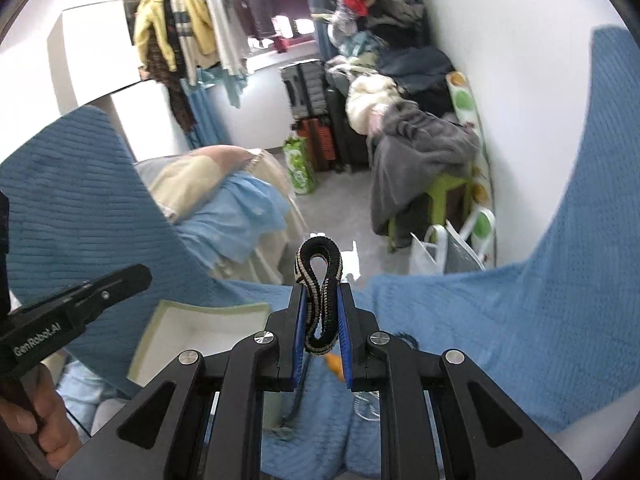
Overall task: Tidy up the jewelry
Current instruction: 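Lift the bangle with the right gripper while the left gripper grasps the green pendant necklace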
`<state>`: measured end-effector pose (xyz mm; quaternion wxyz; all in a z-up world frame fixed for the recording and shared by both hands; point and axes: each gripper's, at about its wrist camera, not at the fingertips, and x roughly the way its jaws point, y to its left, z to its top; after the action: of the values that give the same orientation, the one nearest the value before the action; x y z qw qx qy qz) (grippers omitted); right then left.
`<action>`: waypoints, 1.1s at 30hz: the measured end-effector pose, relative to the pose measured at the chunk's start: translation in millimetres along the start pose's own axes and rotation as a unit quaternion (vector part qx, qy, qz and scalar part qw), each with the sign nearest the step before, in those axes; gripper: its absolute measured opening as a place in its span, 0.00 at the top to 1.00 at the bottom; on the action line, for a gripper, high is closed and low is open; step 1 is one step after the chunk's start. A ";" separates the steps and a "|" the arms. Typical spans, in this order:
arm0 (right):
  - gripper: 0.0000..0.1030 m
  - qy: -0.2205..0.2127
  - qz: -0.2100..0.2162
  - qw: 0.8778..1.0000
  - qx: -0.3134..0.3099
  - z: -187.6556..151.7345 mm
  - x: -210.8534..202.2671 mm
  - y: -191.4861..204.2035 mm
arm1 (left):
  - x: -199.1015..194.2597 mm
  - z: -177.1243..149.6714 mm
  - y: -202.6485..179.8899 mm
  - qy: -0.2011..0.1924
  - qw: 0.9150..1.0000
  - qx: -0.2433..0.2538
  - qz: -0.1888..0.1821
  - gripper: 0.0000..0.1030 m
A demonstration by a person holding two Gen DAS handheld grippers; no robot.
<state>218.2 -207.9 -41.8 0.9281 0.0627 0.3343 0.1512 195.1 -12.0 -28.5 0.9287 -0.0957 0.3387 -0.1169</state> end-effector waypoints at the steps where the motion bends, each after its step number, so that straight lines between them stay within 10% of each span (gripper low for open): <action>1: 0.88 0.001 0.003 1.000 -0.002 0.5 1.7 4.5 | -0.6 -0.9 7.3 0.000 1.000 -0.006 0.004 1.00; 10: 0.88 0.038 0.018 0.999 -0.025 -17.6 37.7 42.5 | 13.1 -31.6 65.7 0.039 0.998 -0.048 0.022 1.00; 22: 0.87 0.053 -0.001 0.999 -0.002 -46.4 45.0 16.6 | 41.2 -87.9 42.2 0.089 0.993 -0.060 -0.039 1.00; 28: 0.87 0.061 -0.024 0.998 0.010 -76.0 45.2 -10.6 | 55.7 -143.6 12.2 0.123 0.990 -0.056 -0.028 0.62; 33: 0.87 0.067 -0.033 0.997 0.026 -101.1 48.6 -29.3 | 79.0 -176.2 11.3 0.143 0.986 -0.080 0.004 0.62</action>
<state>196.1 -218.4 -155.1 0.9061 0.0653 0.4018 0.1152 140.8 -40.9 -212.0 0.8602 -0.1510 0.4771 -0.0980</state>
